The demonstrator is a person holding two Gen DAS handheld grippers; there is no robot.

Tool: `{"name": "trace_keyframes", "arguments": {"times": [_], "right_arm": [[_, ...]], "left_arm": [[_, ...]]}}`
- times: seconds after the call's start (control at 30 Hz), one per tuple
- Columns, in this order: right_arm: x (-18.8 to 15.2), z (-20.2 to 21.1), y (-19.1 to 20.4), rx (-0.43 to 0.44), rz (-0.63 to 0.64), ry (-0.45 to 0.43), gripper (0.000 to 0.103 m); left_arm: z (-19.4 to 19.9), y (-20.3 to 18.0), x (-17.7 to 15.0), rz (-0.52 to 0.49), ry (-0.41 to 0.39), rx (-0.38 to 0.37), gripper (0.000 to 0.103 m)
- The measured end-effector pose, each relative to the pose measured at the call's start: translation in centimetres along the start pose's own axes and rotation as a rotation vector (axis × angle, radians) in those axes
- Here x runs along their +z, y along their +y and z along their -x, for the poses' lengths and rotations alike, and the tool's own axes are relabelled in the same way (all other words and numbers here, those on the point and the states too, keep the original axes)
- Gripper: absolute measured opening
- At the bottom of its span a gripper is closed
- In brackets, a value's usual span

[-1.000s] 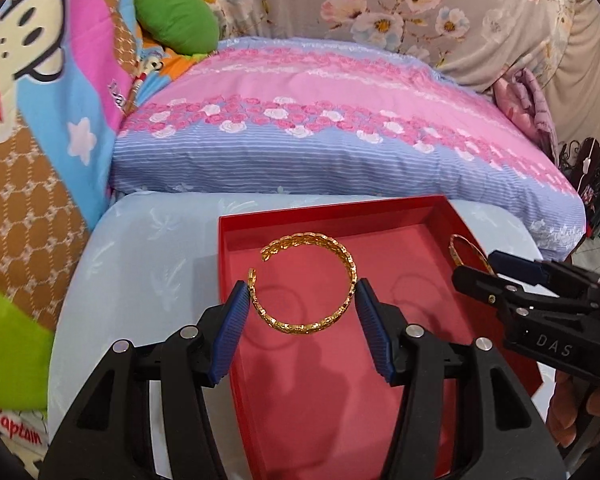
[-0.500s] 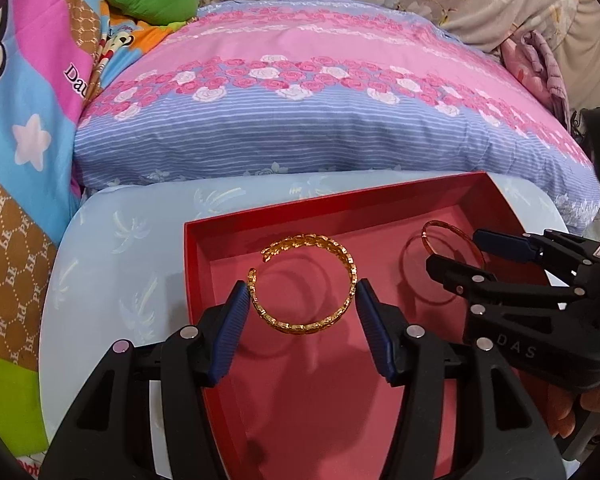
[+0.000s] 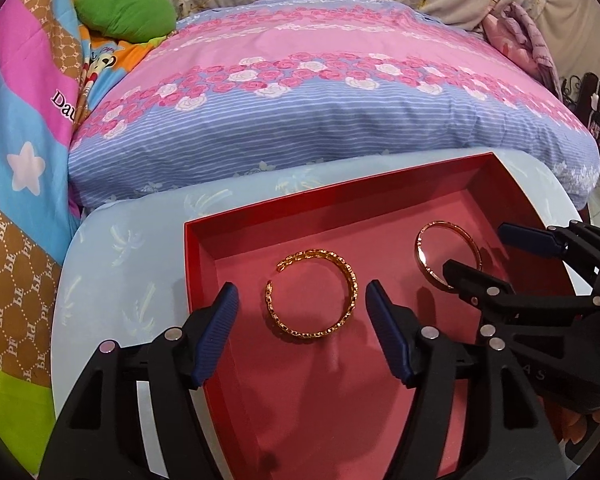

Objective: Organize jewelry
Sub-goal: 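Lower both bangles into the red box and open both tools, then move left tool to the orange bead bracelet while right tool approaches the black bead bracelet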

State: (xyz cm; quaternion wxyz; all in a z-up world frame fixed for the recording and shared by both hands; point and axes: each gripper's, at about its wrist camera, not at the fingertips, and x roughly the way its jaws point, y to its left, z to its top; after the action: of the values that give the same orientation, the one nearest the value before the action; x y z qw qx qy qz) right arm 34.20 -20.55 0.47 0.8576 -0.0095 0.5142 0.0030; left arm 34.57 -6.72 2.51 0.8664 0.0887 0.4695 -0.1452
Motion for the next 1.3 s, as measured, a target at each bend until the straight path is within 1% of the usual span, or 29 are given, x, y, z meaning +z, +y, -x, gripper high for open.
{"name": "trace_keyframes", "arguments": {"times": [0.07,0.1,0.13,0.23,0.37,0.43,0.5,0.57,0.67,0.8,0.9,1.0,1.17,1.3], "right_arm": [[-0.6,0.3,0.0,0.001,-0.004,0.003,0.063],[-0.7,0.5,-0.1,0.005,-0.010,0.001,0.063],[-0.8,0.7,-0.3,0.002,-0.024,-0.007,0.063],[-1.0,2.3,-1.0,0.018,-0.070,-0.052,0.063],[-1.9,6.1,-2.4,0.048,-0.129,-0.103,0.063],[-3.4,8.2,-2.8,0.051,-0.129,-0.128,0.064],[-5.0,9.8,-2.9,0.036,-0.117,-0.142,0.064],[-7.2,11.3,-2.9,0.014,-0.102,-0.153,0.064],[-10.6,13.0,-3.2,0.007,-0.109,-0.162,0.064],[-15.3,14.5,-3.3,0.009,-0.134,-0.155,0.064],[-18.8,15.2,-3.3,0.034,-0.169,-0.137,0.064],[-21.6,15.4,-2.7,0.039,-0.178,-0.117,0.064],[-26.0,15.6,-1.2,0.016,-0.168,-0.098,0.064],[-28.8,15.2,-0.5,0.017,-0.170,-0.072,0.064]], "left_arm": [[0.3,-0.1,-0.3,0.002,-0.008,-0.008,0.063],[0.6,-0.1,-0.4,0.006,-0.020,0.000,0.066],[1.0,0.0,-0.4,0.015,-0.034,0.021,0.071],[2.2,0.4,-0.5,0.059,-0.056,0.008,0.073],[5.2,0.9,-1.0,0.094,-0.105,0.029,0.073],[7.3,1.0,-1.8,0.106,-0.139,0.031,0.075],[9.2,0.9,-3.0,0.115,-0.162,0.033,0.076],[10.7,0.7,-4.3,0.116,-0.173,0.035,0.077],[12.5,0.4,-7.3,0.126,-0.175,0.029,0.077],[14.0,0.0,-11.9,0.142,-0.146,0.049,0.077],[14.8,-0.3,-15.4,0.161,-0.127,0.047,0.077],[15.1,-0.6,-18.6,0.185,-0.103,0.041,0.077],[15.3,-1.2,-23.4,0.205,-0.072,0.040,0.077],[14.7,-1.9,-26.1,0.184,-0.044,0.075,0.077]]}}
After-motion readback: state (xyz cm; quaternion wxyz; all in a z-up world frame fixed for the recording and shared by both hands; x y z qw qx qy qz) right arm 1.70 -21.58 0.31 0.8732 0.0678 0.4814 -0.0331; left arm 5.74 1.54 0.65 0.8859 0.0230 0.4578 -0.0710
